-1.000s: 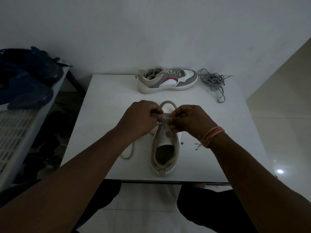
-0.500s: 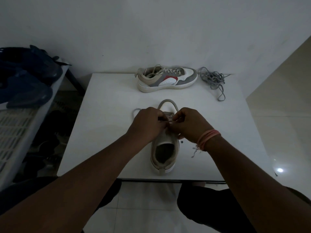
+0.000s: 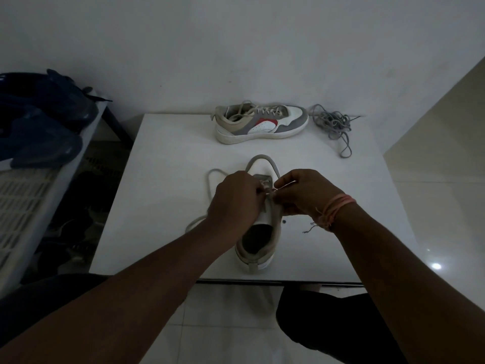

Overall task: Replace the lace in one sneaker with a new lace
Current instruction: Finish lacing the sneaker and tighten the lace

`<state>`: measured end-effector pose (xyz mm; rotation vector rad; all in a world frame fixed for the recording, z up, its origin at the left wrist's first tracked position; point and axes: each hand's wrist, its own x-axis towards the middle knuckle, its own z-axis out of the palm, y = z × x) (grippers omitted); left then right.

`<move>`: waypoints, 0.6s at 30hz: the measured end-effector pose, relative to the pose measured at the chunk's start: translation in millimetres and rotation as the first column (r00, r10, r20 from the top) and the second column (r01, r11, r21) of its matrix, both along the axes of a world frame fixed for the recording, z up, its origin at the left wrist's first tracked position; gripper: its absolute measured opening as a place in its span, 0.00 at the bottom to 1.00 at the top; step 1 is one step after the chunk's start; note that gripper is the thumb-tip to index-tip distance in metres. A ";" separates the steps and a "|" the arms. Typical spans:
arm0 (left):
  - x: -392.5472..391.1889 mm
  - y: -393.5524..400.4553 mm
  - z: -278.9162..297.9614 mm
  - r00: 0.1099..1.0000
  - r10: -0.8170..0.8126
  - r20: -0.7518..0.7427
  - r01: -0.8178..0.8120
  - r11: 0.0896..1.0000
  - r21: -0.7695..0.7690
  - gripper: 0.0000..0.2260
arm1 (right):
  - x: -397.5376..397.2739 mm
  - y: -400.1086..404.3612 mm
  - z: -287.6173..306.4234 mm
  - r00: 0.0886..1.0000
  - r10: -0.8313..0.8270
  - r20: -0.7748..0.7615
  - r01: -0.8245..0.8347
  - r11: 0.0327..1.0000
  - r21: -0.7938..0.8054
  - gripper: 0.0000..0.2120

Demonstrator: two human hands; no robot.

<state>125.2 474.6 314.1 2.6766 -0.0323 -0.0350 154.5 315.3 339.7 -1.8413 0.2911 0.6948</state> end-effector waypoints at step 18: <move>1.4 12.1 10.3 0.966 0.165 -0.201 -0.187 0.977 -0.099 0.23 | -0.4 0.8 -25.1 0.871 0.307 0.384 -0.098 0.873 -0.477 0.07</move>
